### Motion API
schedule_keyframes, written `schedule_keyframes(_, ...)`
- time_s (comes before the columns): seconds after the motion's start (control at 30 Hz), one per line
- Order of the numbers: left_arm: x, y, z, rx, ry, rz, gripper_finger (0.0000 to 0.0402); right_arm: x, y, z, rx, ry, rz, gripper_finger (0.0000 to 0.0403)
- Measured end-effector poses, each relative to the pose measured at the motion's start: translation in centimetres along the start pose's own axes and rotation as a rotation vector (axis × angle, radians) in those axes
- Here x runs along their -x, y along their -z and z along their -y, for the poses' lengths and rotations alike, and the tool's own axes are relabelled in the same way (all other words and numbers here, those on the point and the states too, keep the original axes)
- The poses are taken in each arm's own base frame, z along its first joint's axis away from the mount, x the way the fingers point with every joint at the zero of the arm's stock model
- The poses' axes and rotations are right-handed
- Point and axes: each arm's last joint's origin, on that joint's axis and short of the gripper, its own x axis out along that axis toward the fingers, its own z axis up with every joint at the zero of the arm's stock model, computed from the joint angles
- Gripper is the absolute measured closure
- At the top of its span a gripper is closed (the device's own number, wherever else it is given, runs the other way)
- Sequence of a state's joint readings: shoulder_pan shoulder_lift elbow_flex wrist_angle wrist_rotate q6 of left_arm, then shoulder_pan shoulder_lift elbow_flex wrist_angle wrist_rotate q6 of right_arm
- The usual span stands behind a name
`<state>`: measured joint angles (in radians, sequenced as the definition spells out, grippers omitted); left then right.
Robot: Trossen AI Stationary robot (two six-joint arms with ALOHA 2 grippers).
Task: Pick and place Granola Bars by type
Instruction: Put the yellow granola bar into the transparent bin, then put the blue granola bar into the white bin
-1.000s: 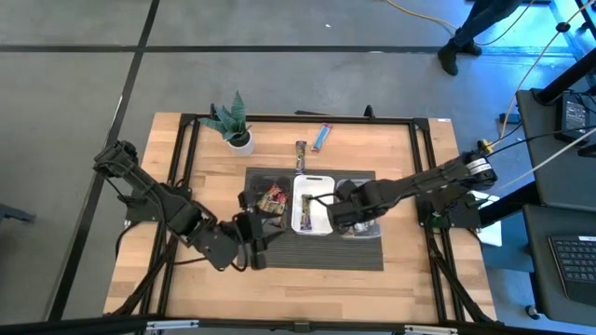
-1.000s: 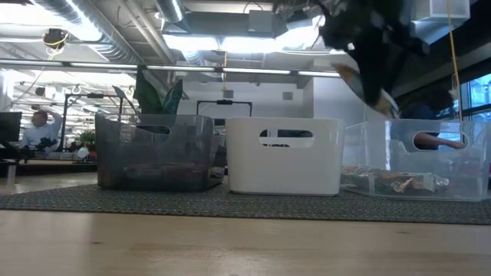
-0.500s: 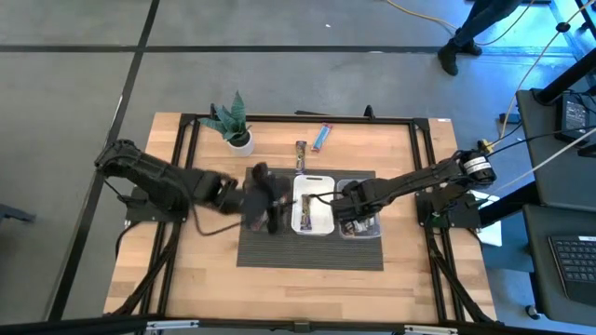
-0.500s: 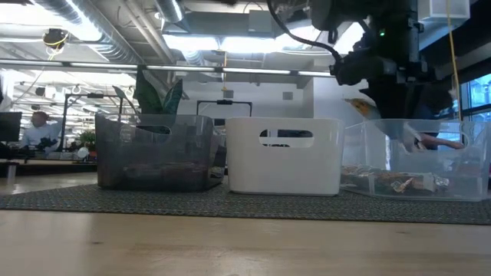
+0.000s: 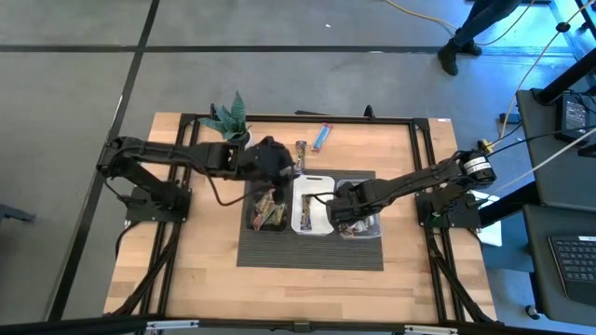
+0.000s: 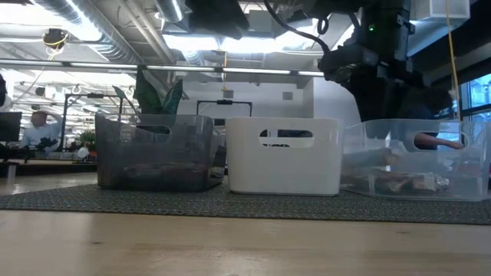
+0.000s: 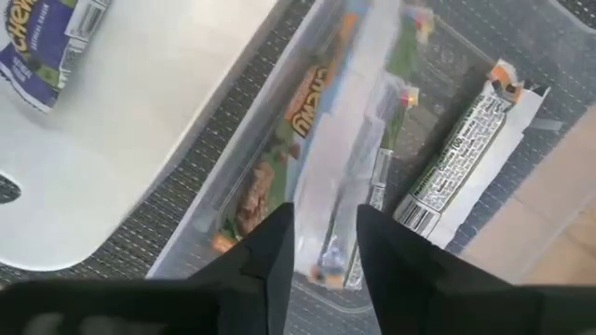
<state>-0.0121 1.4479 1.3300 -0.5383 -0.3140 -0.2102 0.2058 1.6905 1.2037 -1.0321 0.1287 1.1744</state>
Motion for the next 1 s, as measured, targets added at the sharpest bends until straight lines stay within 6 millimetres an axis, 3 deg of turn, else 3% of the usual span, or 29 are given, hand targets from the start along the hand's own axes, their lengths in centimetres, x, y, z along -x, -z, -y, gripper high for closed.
schedule_keyframes(0.27, -0.3, -0.4, -0.9, 0.039, -0.025, 0.022, 0.023, 0.5, 0.0, -0.1, 0.0, -0.018, -0.04, 0.0263)
schedule_keyframes(0.6, -0.6, -0.3, -2.1, -0.158, -0.074, -0.011, 0.023, 6.1, -0.3, 1.2, -0.007, -0.038, -0.031, 0.0267)
schedule_keyframes(1.0, -0.8, -0.4, -2.4, -0.38, -0.138, -0.012, 0.0231, 9.9, -1.0, 4.6, 0.063, -0.116, 0.103, 0.0266)
